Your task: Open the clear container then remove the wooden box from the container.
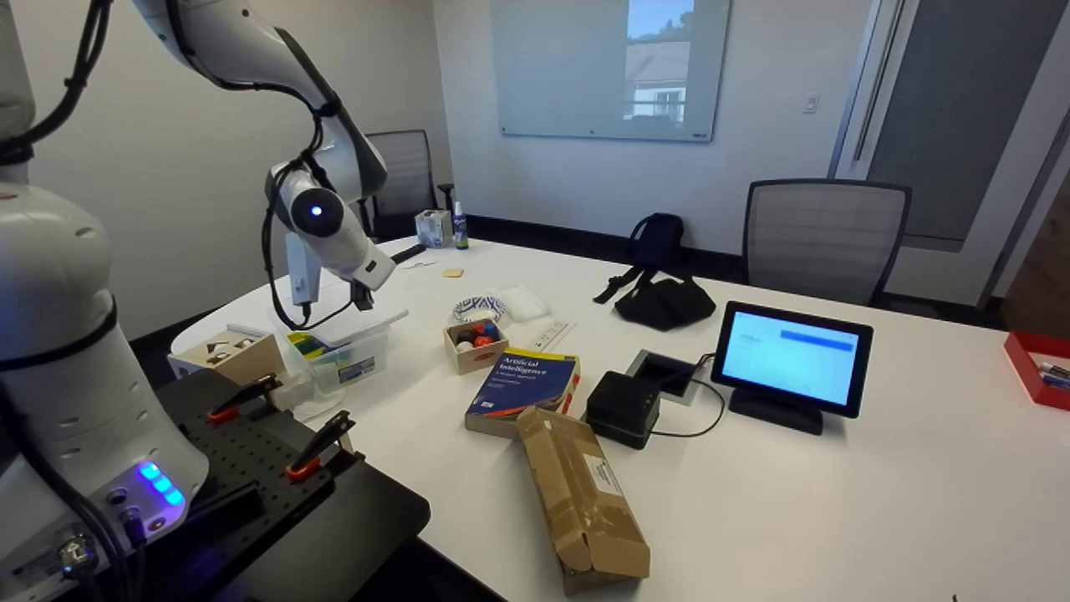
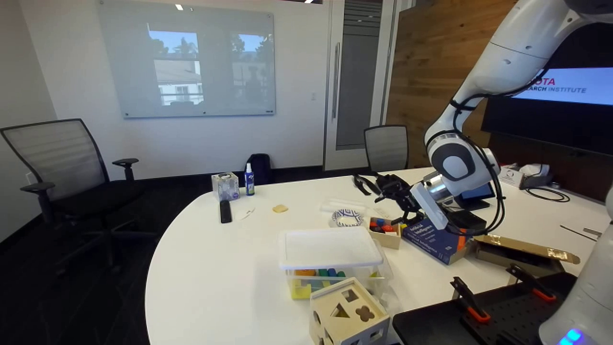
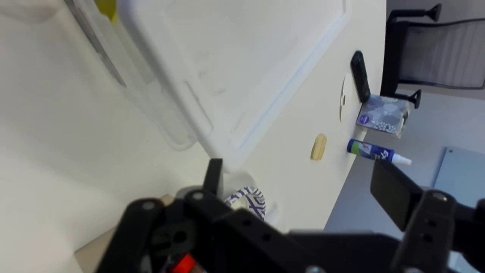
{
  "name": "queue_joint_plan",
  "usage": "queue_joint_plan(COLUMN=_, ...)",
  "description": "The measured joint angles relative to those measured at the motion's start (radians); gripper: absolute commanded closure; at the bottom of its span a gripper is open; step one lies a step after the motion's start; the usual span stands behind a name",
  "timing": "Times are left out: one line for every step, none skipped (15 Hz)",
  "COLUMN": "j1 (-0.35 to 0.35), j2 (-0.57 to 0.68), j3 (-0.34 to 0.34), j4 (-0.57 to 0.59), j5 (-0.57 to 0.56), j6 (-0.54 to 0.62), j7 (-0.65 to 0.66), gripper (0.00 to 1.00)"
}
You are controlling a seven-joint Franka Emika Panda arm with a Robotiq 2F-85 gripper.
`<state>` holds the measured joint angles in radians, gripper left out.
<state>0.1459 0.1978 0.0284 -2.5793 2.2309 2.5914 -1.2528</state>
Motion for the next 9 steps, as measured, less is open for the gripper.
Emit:
queue_joint_plan(j1=0.018, j2=0.002, j3=0.015, j4=-0.007, j5=0.003, j6=0.0, j7=0.0, gripper=0.0)
queue_joint_plan(j1=0.038, j2=0.005, j3=0.03, j4=-0.012, j5=0.007, j6=0.001, j7=0.0, gripper=0.0)
queue_joint_plan(j1=0.057, j2=0.011, j3=0.046, j4=-0.013, j5=0.014, j6=0.002, j7=0.0, gripper=0.0)
queue_joint_plan(j1=0.077, j2=0.019, j3=0.06, j4=-0.014, j5=0.021, j6=0.005, j7=0.0, gripper=0.0)
queue_joint_plan(j1=0.097, j2=0.029, j3=0.073, j4=-0.013, j5=0.027, j6=0.009, j7=0.0, gripper=0.0)
queue_joint_plan(j1=0.116, j2=0.04, j3=0.084, j4=-0.013, j5=0.034, j6=0.015, j7=0.0, gripper=0.0)
queue_joint_plan(j1=0.135, j2=0.054, j3=0.092, j4=-0.011, j5=0.04, j6=0.022, j7=0.0, gripper=0.0)
queue_joint_plan(j1=0.153, j2=0.069, j3=0.096, j4=-0.01, j5=0.044, j6=0.027, j7=0.0, gripper=0.0)
queue_joint_plan(j1=0.17, j2=0.086, j3=0.098, j4=-0.008, j5=0.046, j6=0.032, j7=0.0, gripper=0.0)
